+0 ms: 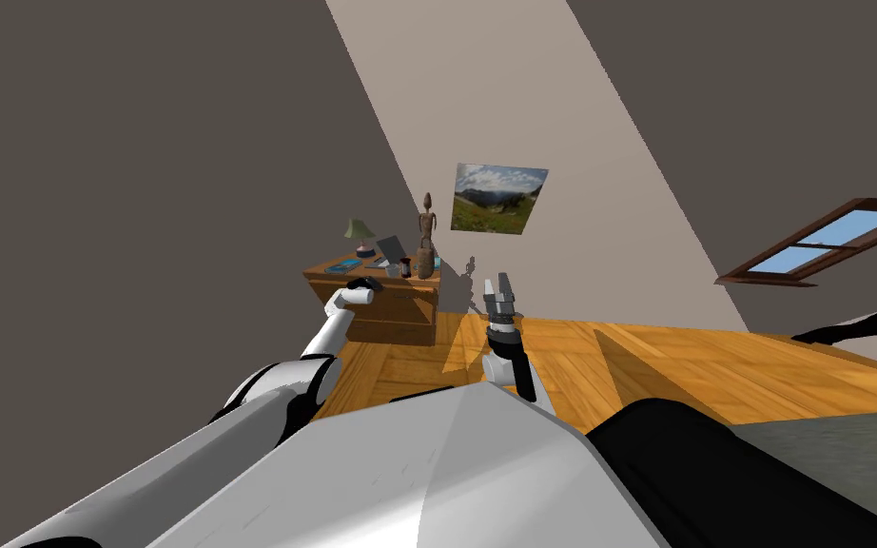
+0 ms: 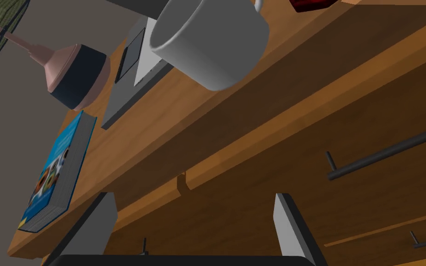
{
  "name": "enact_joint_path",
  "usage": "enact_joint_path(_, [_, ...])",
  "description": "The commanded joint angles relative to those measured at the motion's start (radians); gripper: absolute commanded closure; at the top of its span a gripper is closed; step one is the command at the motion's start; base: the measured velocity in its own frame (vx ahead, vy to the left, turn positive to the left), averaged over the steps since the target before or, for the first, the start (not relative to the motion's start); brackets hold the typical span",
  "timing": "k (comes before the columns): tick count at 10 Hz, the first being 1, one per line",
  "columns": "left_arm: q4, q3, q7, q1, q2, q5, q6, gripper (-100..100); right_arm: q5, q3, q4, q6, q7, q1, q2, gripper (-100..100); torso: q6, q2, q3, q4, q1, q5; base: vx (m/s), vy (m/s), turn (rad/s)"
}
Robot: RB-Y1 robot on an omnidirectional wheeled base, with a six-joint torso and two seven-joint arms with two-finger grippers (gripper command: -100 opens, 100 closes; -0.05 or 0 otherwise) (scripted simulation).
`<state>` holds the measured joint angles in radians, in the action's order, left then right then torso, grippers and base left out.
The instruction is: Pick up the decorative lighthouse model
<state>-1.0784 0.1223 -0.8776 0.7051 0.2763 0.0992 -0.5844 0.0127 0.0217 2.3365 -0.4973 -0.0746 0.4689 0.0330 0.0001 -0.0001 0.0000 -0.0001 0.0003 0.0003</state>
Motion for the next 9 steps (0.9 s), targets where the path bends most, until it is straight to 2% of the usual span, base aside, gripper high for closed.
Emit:
enact_joint_path(1, [0.05,0.021,-0.027,0.05,-0.004,0.004,-0.05,-100,0.0,0.0,0.0,0.0,0.0,0.0,0.0,0,0.0,0.0,0.0,0.0,0.0,0.0,0.005,0.034,0.062])
enact_joint_path(2, [0.063,0.021,-0.027,0.076,-0.004,0.004,-0.066,-100,0.0,0.0,0.0,0.0,0.0,0.0,0.0,0,0.0,0.0,0.0,0.0,0.001,0.0,0.008,0.032,0.048])
enact_joint_path(3, [0.103,0.042,-0.051,0.11,-0.01,0.006,-0.099,-100,0.0,0.0,0.0,0.0,0.0,0.0,0.0,0,0.0,0.0,0.0,0.0,0.001,0.0,0.02,0.046,0.072])
enact_joint_path(4, [0.118,0.042,-0.051,0.14,-0.01,0.006,-0.126,-100,0.0,0.0,0.0,0.0,0.0,0.0,0.0,0,0.0,-0.001,-0.001,0.0,0.001,0.0,0.022,0.038,0.031])
enact_joint_path(5, [0.153,0.064,-0.072,0.168,-0.016,0.007,-0.155,-100,0.0,0.0,0.0,0.0,0.0,0.0,0.0,0,0.0,-0.001,-0.001,0.0,0.001,0.0,0.02,0.043,0.06])
enact_joint_path(6, [0.171,0.064,-0.072,0.197,-0.016,0.007,-0.184,-100,0.0,0.0,0.0,0.0,0.0,0.0,0.0,0,0.0,-0.001,-0.001,0.0,0.001,0.0,0.022,0.035,0.031])
enact_joint_path(7, [0.171,0.064,-0.072,0.208,-0.016,0.007,-0.189,-100,0.0,0.0,0.0,0.0,0.0,0.0,0.0,0,0.0,-0.001,-0.001,0.0,0.001,0.0,0.016,0.013,-0.007])
enact_joint_path(8, [0.221,0.086,-0.09,0.248,-0.023,0.008,-0.229,-100,0.0,0.0,0.0,0.0,0.0,0.0,0.0,0,0.0,-0.001,-0.001,0.0,0.0,0.0,0.026,0.029,0.051])
enact_joint_path(9, [0.222,0.086,-0.09,0.272,-0.023,0.008,-0.249,-100,0.0,0.0,0.0,0.0,0.0,0.0,0.0,0,0.0,-0.001,-0.001,0.0,0.0,0.0,0.029,0.024,0.03])
